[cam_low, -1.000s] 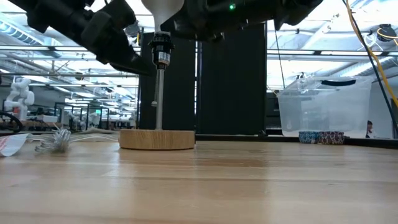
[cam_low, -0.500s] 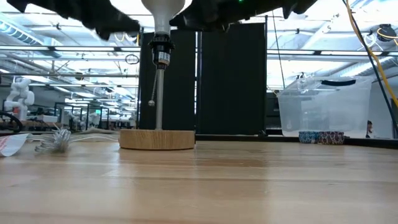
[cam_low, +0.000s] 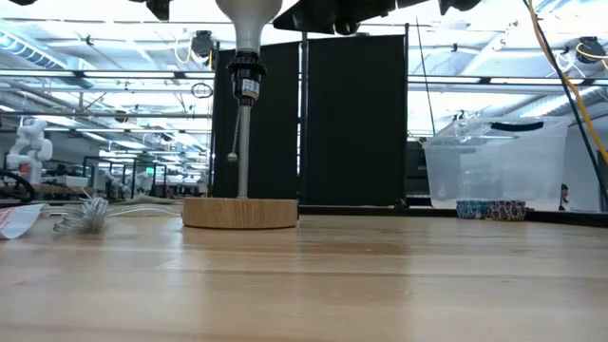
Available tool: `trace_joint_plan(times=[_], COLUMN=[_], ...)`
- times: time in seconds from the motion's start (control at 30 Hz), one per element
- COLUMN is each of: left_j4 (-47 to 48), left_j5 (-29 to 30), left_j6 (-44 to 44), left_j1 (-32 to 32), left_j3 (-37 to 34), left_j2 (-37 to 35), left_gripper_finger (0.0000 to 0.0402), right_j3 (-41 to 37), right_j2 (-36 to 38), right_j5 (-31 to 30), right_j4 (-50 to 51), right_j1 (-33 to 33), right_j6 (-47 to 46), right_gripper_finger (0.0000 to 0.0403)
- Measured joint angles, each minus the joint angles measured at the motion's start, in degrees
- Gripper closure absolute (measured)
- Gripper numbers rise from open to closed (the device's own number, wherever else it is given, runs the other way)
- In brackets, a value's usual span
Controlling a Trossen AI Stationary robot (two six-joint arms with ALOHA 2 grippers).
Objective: Screw lightbulb
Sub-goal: Insert the lightbulb into the lamp socket
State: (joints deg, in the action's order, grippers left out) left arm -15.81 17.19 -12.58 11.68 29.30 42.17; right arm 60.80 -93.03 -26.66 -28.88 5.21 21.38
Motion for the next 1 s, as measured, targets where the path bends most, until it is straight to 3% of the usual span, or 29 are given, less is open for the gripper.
trace_joint_plan(times=[0.07,0.37,1.0], left_j4=[-0.9,-0.9,-0.2], left_j5=[0.0,5.8,14.1], left_j6=[0.0,0.3,2.3], left_j1=[0.0,0.0,0.0], left_j3=[0.0,0.0,0.0], left_j2=[0.0,0.0,0.1], left_gripper_finger=[0.0377,0.0377,0.0377], right_j3=[0.0,0.0,0.0], right_j2=[0.0,0.0,0.0], right_j5=[-1.6,-7.8,-8.0], right_j4=[-1.0,-7.7,-10.1], right_j1=[0.0,0.0,3.8], right_j6=[0.9,4.8,11.0], right_gripper_finger=[0.0394,0.04,0.0402])
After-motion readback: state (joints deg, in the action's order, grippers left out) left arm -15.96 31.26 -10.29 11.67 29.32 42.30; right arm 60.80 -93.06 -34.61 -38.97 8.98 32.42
